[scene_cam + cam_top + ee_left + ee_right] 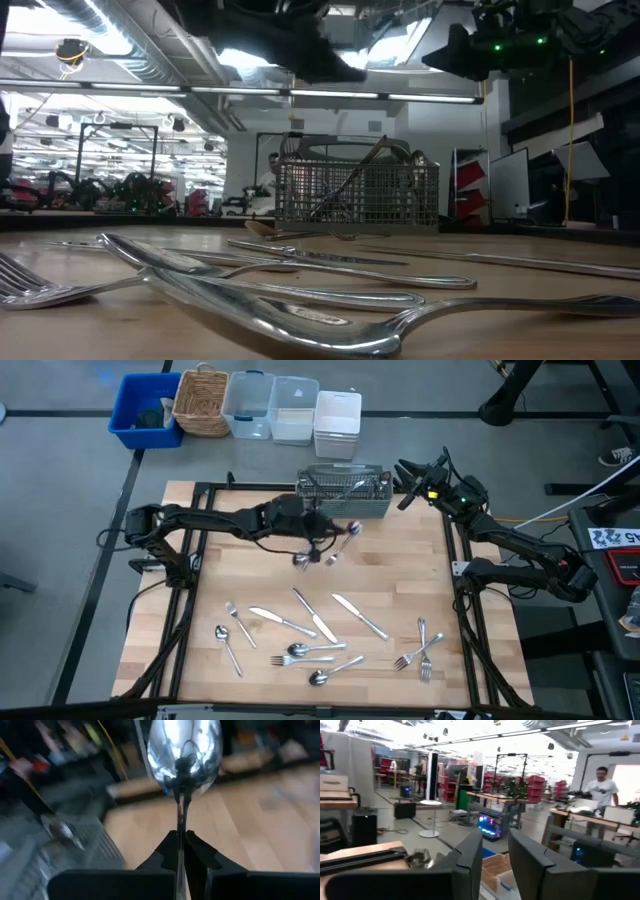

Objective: Sort silverware
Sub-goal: Put the silver spoon into the dishwasher utensil holder

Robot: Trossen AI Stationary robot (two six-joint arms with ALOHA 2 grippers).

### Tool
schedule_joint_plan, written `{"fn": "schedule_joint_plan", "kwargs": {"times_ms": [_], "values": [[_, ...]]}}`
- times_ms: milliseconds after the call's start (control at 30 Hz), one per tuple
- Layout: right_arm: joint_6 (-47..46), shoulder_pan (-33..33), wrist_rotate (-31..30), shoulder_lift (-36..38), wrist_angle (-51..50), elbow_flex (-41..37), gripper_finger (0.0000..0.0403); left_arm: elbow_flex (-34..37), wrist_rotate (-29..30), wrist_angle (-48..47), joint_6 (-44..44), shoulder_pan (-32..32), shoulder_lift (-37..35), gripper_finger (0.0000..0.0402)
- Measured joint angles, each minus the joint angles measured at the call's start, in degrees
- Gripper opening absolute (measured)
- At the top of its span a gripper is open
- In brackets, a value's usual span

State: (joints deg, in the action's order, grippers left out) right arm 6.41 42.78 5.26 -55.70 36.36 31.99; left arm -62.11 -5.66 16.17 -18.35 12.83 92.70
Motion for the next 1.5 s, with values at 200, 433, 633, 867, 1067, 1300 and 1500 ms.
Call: {"fn": "schedule_joint_plan", "kwargs": {"times_ms": [200,433,633,867,1067,1300,1500], "values": [[1.45,0.0,-2.26,0.18,-0.06,0.0,0.0094,0.07,0.63,23.32,1.75,0.93,7.83,0.0003],[1.43,0.0,-1.71,0.18,-0.26,0.0,0.0094,-1.77,6.28,43.56,1.95,2.83,17.26,0.0006],[1.43,0.0,-1.65,0.18,-0.48,0.0,0.0094,-11.3,6.5,44.59,2.01,5.1,25.12,0.0004],[1.43,0.0,-1.73,0.15,-0.52,0.0,0.0094,-21.49,6.44,44.19,2.24,6.85,32.71,0.0005],[1.43,0.0,-1.76,0.15,-0.66,0.0,0.0094,-27.06,6.34,42.4,3.4,7.88,37.48,0.0008],[1.41,0.0,-1.78,0.15,-4.5,0.0,0.0094,-30.41,6.33,40.29,2.92,8.69,41.75,0.0007],[1.41,0.0,-1.78,0.11,-7.06,0.0,0.0094,-30.58,6.26,39.2,0.48,9.39,43.2,0.001]]}}
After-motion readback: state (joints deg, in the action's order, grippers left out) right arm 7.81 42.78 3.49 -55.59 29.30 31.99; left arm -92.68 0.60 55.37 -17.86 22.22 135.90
